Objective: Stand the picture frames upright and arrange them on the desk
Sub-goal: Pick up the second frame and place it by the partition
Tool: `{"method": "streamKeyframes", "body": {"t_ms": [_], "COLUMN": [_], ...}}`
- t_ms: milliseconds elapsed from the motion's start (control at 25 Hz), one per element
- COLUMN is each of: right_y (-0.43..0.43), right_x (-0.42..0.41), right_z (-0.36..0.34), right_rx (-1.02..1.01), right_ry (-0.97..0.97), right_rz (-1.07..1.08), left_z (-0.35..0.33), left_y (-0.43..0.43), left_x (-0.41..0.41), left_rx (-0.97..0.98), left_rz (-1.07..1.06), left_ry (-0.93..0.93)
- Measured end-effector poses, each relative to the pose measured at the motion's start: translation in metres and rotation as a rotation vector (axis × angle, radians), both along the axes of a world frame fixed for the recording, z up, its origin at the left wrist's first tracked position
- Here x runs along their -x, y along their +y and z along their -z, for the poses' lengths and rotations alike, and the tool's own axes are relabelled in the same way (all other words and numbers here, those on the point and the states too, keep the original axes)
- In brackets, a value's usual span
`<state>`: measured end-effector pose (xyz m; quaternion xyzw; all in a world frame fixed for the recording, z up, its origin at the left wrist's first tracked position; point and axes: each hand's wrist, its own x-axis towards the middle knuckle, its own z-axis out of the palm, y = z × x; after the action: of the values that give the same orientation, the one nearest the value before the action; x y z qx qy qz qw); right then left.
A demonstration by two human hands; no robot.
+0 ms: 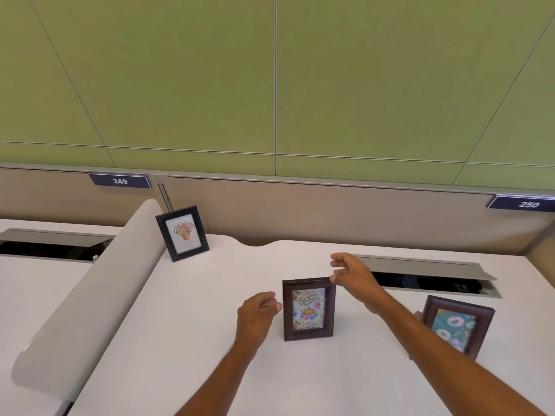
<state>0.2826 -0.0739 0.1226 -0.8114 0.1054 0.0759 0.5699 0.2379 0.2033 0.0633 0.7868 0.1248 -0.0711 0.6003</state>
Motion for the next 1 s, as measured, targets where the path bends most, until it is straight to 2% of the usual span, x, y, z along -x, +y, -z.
{"method": "streamKeyframes", "body": {"t_ms": [280, 520, 1000], "right_y": [0.001, 0.005, -0.002], "right_x": [0.027, 0.039, 0.041], "right_z": [0.048, 0.075, 0.057], "right_rx": [-0.022, 0.063, 0.069], "right_ry": [0.058, 0.039, -0.013], "right_rz": [0.004, 0.040, 0.077], "left_z": [0.003, 0.014, -0.004], "left_y": [-0.019, -0.033, -0.038], "left_x": [-0.001, 0.003, 0.004], "left_rx": [-0.078, -0.181, -0.195], "left_rz": [0.013, -0.016, 0.011], "left_ry": [0.008, 0.012, -0.064]}}
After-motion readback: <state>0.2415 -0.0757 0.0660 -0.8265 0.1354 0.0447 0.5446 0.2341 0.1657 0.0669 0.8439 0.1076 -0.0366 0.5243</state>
